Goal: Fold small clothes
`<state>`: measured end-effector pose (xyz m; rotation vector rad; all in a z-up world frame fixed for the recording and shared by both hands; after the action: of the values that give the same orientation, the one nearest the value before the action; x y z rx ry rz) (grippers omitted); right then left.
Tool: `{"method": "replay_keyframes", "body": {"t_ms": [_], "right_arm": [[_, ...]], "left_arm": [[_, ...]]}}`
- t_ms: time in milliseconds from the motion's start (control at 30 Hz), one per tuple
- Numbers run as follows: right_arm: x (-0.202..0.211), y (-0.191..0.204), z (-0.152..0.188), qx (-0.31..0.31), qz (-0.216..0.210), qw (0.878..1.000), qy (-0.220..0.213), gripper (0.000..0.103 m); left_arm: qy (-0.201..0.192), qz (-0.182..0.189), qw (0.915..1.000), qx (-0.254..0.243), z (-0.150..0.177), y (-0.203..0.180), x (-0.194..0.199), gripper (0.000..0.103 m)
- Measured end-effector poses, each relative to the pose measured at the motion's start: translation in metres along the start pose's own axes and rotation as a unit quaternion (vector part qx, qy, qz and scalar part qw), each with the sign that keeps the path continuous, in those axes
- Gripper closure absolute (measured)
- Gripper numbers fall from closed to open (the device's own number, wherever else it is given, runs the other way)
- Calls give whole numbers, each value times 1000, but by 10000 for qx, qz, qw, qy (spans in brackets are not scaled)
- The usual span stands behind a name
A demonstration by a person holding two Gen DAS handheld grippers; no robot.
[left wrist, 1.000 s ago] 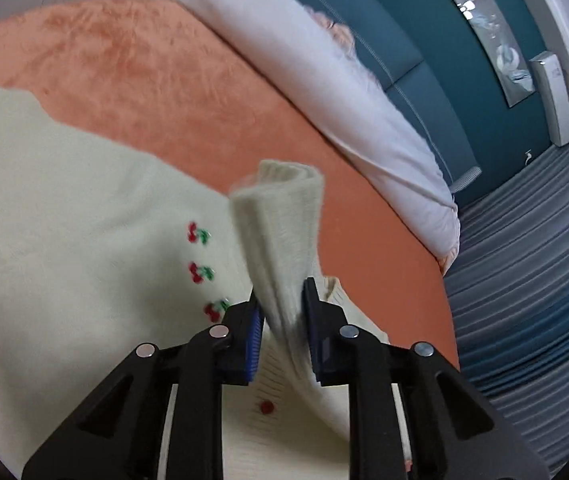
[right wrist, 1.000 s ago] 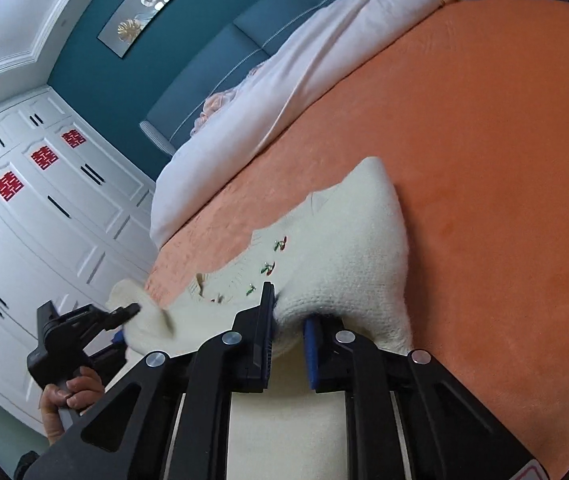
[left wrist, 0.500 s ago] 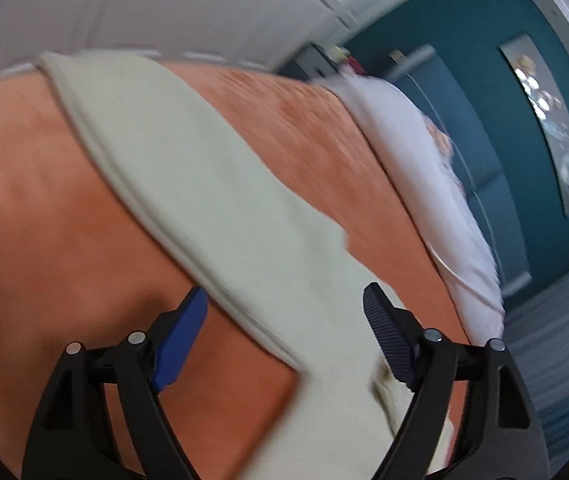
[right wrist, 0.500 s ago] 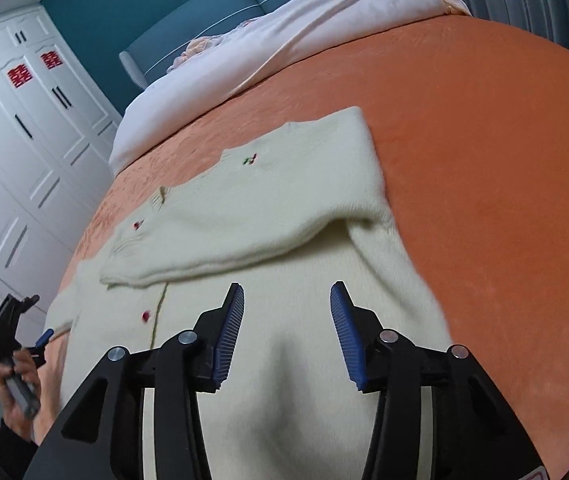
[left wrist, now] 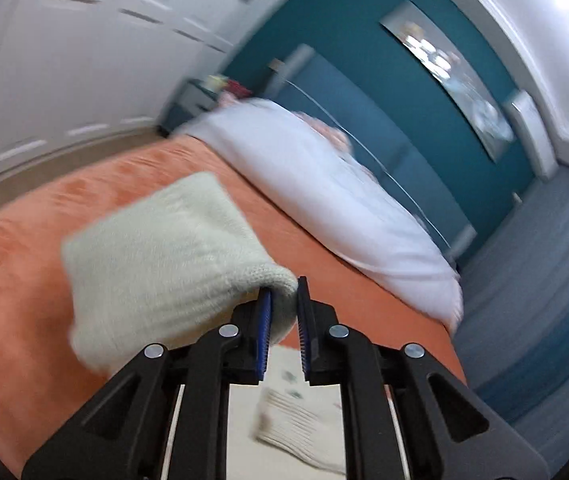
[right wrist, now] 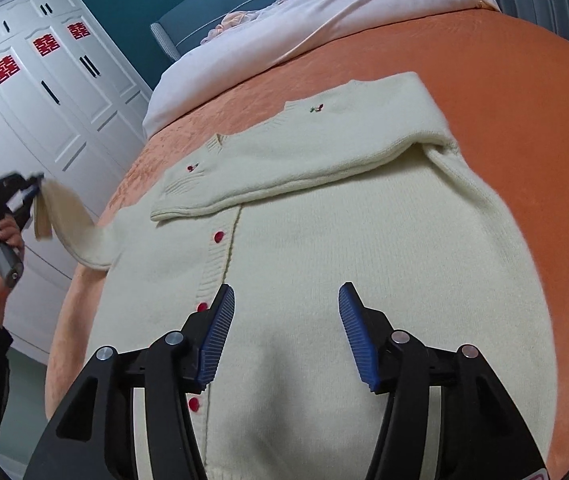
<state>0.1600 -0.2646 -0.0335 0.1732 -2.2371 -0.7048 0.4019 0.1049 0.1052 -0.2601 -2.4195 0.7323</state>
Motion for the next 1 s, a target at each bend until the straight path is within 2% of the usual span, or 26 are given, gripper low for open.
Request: {"method": "replay_keyframes", "body": {"t_ms": [67,100,133,200,267,367,467,533,600,633,667,700,733,767,833,933,967,1000], "right_arm": [[3,-8,-5,-82,63,9999,-64,49],[5,-12,-8,-115,74,9999,-97,48],[7,-16,-11,-123,116,9998,-141,48],[11,-23,-19,-66,204,9996,-177,43],[10,-28,-32,31,139,9998,-162,42],[-1,-30,-56,215,58,9996,-165,33],[-32,-34,-88,256,75,9995,-175,33],[-54,-37,-109,169,233,9993,-235,33],[-85,-44,-128,-111,191,9997,-71,33],[-100,-51,-133,-327,217,9992,18,35],[-115,-57,-137,-547,239,9982,91,49],[-126,-60,-140,-644,254,9975,144,86],[-130,-56,-142,-622,249,9976,194,91],[-126,-48,-146,-546,101,9984,69,92],[-93,-21,-153,-194,-322,9978,-547,93],[-58,-8,-147,172,-445,9921,-1157,94],[-70,-16,-140,159,-272,9949,-963,94],[-94,-30,-131,87,-7,9986,-520,94]], "left_arm": [[712,442,9947,-599,64,-69,-24,84],[1070,504,9897,-802,99,-89,-36,77],[1425,427,9843,-954,134,-100,-49,51],[1815,274,9795,-828,189,-98,-66,47],[2058,154,9782,-229,219,-80,-75,46],[1865,-209,9787,836,216,-35,-70,38],[1470,-717,9777,1318,188,4,-69,36],[1284,-1021,9725,1656,162,33,-75,36],[1262,-1216,9613,2124,136,62,-83,40],[1279,-1197,9578,2280,138,72,-86,51],[1333,-1266,9549,2331,136,77,-91,69],[1320,-1280,9559,2289,132,82,-93,79],[1239,-1263,9599,2174,127,91,-82,88],[1106,-1227,9652,2027,121,95,-84,90],[894,-1178,9728,1782,124,96,-75,91],[1041,-1311,9709,1711,135,106,-86,92],[1163,-1465,9676,1694,143,112,-92,93],[1179,-1505,9672,1670,148,113,-90,94]]}}
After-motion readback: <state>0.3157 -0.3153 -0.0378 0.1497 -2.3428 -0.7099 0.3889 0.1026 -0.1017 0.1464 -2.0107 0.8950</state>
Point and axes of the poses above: each gripper's, at about its wrist camera, not at the fingertips, and x roughly against the way its jaws point, y to its left, z to its underside, the point moved 3 cm from there along -x, roughly the way its jaws point, and after that the axes turned 8 degrees about -z, right-handed, at the moved point
